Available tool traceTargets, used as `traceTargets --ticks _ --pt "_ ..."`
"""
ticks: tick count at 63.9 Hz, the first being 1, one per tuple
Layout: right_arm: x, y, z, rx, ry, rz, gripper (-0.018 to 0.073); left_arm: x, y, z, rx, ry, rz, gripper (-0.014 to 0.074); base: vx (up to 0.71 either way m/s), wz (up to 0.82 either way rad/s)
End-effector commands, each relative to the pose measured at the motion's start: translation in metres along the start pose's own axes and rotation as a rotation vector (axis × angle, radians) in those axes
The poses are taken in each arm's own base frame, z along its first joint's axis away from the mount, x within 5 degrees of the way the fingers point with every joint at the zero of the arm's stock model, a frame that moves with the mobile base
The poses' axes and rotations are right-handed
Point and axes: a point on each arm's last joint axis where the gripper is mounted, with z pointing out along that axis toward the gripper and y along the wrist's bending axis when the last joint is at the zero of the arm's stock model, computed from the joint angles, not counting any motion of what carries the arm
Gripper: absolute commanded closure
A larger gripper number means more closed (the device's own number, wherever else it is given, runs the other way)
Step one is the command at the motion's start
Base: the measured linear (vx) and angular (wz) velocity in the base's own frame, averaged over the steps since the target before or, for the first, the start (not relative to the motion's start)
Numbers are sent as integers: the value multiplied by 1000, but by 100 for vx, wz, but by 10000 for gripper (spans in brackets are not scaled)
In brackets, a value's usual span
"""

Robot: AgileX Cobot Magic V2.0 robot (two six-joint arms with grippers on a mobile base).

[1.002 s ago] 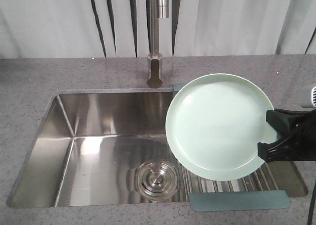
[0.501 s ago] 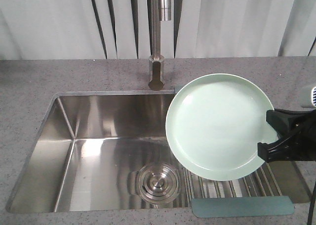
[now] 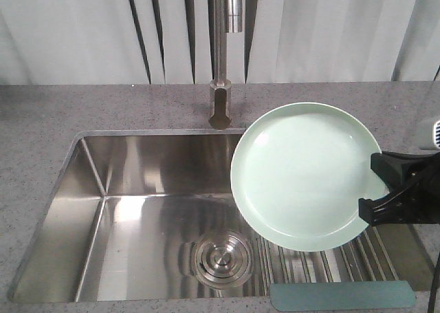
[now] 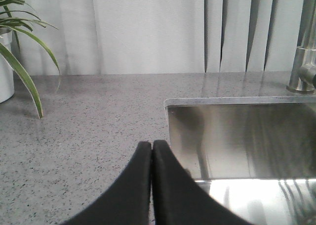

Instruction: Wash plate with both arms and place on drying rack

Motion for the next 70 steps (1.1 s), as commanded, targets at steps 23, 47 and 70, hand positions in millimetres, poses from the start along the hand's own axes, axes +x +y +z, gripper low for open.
traceTargets --ticks 23,47,70 --pt "-18 -1 -6 10 -121 -13 568 0 0 0 9 -65 -13 602 2 1" --pt "-18 -1 -6 10 -121 -13 568 0 0 0 9 -65 -13 602 1 0" --pt "-18 -1 -6 10 -121 -13 568 0 0 0 9 -65 -13 602 1 0"
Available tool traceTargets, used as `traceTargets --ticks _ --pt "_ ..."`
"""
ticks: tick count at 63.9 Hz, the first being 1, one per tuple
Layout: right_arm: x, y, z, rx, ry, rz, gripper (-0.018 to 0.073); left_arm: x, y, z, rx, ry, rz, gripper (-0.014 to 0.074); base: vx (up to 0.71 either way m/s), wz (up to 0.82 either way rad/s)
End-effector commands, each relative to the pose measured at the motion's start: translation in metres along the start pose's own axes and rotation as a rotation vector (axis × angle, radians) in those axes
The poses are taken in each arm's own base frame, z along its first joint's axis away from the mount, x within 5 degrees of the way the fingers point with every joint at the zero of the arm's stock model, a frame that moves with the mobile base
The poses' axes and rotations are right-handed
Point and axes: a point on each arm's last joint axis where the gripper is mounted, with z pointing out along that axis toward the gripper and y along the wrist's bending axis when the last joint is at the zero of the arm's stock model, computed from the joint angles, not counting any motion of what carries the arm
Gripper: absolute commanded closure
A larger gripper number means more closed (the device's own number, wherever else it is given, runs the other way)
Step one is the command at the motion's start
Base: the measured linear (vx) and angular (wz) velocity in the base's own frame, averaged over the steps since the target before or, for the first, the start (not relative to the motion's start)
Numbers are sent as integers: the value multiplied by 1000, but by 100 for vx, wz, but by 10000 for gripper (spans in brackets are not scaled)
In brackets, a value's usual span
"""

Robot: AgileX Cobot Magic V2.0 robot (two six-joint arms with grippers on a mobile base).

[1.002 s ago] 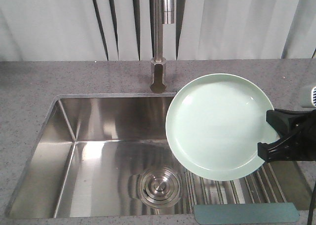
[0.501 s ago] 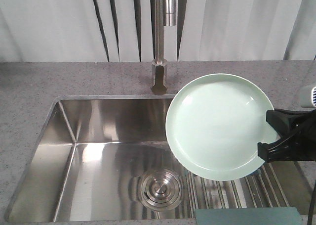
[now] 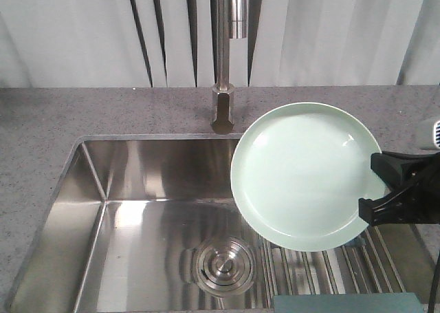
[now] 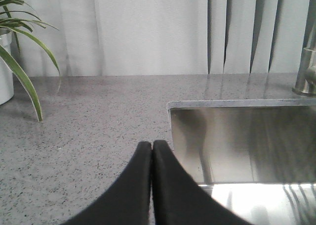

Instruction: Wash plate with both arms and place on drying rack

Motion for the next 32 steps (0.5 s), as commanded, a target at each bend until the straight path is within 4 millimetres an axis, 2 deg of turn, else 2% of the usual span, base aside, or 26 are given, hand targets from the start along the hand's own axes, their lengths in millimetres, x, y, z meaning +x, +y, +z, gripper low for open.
traceTargets --ticks 1,32 --pt "-18 -1 -6 10 -121 -13 568 0 0 0 9 -65 -13 602 1 0" --pt "-18 -1 -6 10 -121 -13 568 0 0 0 9 -65 -13 602 0 0"
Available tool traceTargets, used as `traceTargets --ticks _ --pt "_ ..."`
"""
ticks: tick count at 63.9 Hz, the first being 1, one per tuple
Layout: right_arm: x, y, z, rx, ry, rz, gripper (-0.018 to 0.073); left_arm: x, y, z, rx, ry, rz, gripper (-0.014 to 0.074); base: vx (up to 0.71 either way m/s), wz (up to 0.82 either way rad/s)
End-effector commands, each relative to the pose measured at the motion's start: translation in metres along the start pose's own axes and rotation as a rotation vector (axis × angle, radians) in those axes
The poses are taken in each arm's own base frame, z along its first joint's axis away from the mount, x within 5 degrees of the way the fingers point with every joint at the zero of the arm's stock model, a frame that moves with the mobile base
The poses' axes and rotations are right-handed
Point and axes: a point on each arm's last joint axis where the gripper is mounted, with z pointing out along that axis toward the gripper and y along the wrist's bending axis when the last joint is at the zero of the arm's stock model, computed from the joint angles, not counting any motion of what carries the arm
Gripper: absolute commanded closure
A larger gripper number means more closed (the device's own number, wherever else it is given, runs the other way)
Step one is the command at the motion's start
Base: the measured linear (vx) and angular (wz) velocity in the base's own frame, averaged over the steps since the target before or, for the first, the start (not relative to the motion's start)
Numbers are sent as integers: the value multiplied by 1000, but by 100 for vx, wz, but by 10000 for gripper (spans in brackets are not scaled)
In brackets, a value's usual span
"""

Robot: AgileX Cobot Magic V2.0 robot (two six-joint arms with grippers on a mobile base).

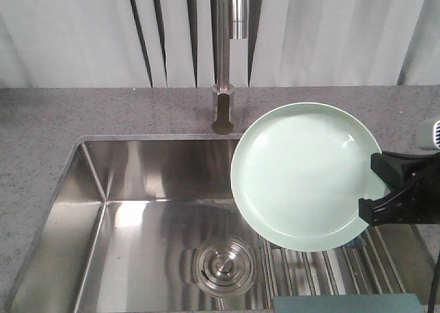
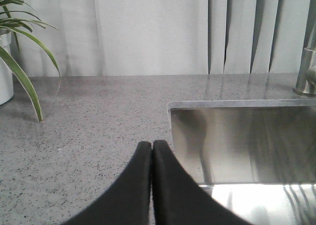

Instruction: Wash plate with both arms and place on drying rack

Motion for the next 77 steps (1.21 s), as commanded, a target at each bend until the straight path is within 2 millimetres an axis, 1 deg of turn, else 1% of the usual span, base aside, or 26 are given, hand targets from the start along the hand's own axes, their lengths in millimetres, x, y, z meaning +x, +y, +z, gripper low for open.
traceTargets --ticks 1,68,73,77 --pt "-18 -1 -6 10 -122 -13 568 0 0 0 9 -65 -13 602 0 0" --pt "-18 -1 -6 10 -122 -13 568 0 0 0 9 -68 -13 602 0 0" --pt "-18 -1 -6 10 -122 -13 568 -4 -1 -1 10 -82 -15 602 0 0" --pt "-18 -1 -6 10 -122 -13 568 -13 -1 -2 15 -121 -21 602 0 0"
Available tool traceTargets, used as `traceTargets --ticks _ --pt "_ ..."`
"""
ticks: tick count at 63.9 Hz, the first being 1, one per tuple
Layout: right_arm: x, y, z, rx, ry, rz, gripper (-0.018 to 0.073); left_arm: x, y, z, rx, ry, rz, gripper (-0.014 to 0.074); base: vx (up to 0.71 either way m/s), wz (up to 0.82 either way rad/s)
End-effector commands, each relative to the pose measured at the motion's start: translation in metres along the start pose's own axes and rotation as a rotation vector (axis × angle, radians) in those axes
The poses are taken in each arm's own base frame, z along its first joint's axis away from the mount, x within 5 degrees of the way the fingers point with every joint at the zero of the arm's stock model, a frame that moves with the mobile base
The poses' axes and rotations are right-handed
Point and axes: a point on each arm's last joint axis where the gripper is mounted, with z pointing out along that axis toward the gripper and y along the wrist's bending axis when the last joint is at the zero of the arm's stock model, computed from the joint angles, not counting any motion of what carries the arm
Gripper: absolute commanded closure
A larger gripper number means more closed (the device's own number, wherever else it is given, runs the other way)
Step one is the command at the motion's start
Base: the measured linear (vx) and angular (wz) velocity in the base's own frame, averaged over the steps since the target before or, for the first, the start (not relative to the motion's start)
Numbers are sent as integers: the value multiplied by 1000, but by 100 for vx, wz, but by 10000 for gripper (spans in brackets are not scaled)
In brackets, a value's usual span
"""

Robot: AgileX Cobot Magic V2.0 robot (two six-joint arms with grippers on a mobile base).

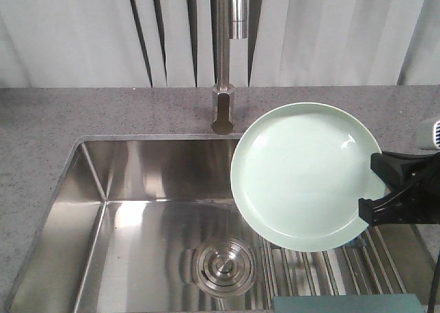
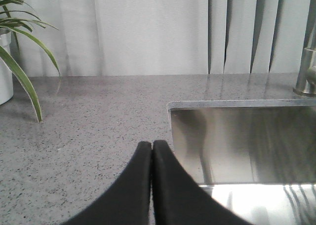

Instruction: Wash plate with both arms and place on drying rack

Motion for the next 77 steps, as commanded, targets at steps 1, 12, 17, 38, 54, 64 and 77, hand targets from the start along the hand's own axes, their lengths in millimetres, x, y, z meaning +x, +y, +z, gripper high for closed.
traceTargets --ticks 1,12,17,38,54,64,77 --pt "-18 -1 -6 10 -122 -13 568 -17 -2 -3 16 -133 -25 602 0 0" --pt "-18 -1 -6 10 -122 -13 568 -55 -4 -10 23 -223 -29 602 0 0" --pt "-18 -1 -6 10 -122 -13 568 -76 -5 -10 24 -256 -13 602 0 0" --pt "-18 -1 -6 10 -123 -13 568 -138 -8 32 1 -37 -19 602 0 0" --pt "-18 -1 -6 10 -122 -13 568 -155 -10 68 -15 159 -48 602 0 0" --pt "-18 -1 -6 10 -122 -13 568 -156 -12 90 -14 306 -111 602 0 0" --pt "-18 -1 -6 10 -122 -13 568 -144 -11 113 -28 434 -107 602 0 0"
